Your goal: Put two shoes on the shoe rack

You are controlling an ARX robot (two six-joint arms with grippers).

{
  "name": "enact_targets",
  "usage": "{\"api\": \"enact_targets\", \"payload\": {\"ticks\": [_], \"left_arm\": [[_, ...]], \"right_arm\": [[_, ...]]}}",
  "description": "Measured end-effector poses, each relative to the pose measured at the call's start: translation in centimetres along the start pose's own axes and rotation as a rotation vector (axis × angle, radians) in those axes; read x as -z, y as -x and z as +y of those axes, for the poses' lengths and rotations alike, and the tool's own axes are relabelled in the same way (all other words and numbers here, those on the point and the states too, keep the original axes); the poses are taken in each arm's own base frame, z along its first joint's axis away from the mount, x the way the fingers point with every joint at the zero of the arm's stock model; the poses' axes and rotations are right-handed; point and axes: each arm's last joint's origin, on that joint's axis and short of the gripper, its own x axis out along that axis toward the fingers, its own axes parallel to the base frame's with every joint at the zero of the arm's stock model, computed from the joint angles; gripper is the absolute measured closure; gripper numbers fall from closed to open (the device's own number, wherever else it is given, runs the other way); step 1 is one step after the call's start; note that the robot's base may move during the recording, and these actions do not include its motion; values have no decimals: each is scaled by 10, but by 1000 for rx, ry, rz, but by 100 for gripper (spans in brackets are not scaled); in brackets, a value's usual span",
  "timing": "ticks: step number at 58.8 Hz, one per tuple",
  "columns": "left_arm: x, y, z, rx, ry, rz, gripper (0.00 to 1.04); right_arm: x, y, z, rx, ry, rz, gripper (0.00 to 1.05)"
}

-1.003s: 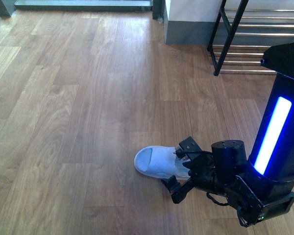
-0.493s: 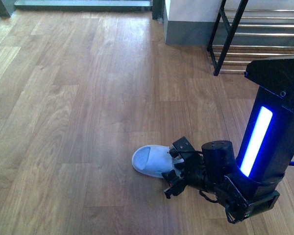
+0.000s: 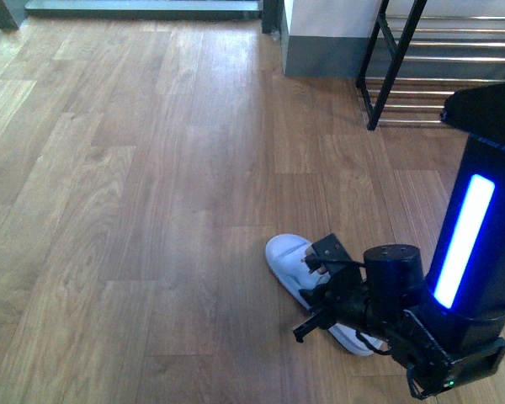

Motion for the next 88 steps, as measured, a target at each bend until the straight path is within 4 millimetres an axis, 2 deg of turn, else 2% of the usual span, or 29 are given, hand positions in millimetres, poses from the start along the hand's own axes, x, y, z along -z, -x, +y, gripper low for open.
{"api": "enact_targets", "payload": {"ticks": [11, 19, 22, 38, 45, 50, 62, 88], "left_arm": [[0, 0, 0, 0, 0, 0, 103], [0, 0, 0, 0, 0, 0, 103], [0, 0, 0, 0, 0, 0, 103], [0, 0, 0, 0, 0, 0, 103], [0, 0, 0, 0, 0, 0, 103], [0, 0, 0, 0, 0, 0, 103], [0, 0, 0, 0, 0, 0, 103], [0, 0, 0, -1, 1, 0, 103]], "right_arm": [[-56, 45, -6, 117, 50, -110, 103], [-88, 88, -2, 166, 106, -181, 103], [-99, 111, 1, 184, 127, -208, 103], [-125, 219, 16, 266, 194, -359, 103], [-130, 256, 28, 281, 233, -437, 103], [-131, 275, 34, 301, 247, -494, 103], [-117, 301, 39, 310, 249, -548, 103], [-116, 302, 40, 301, 251, -550, 103]]}}
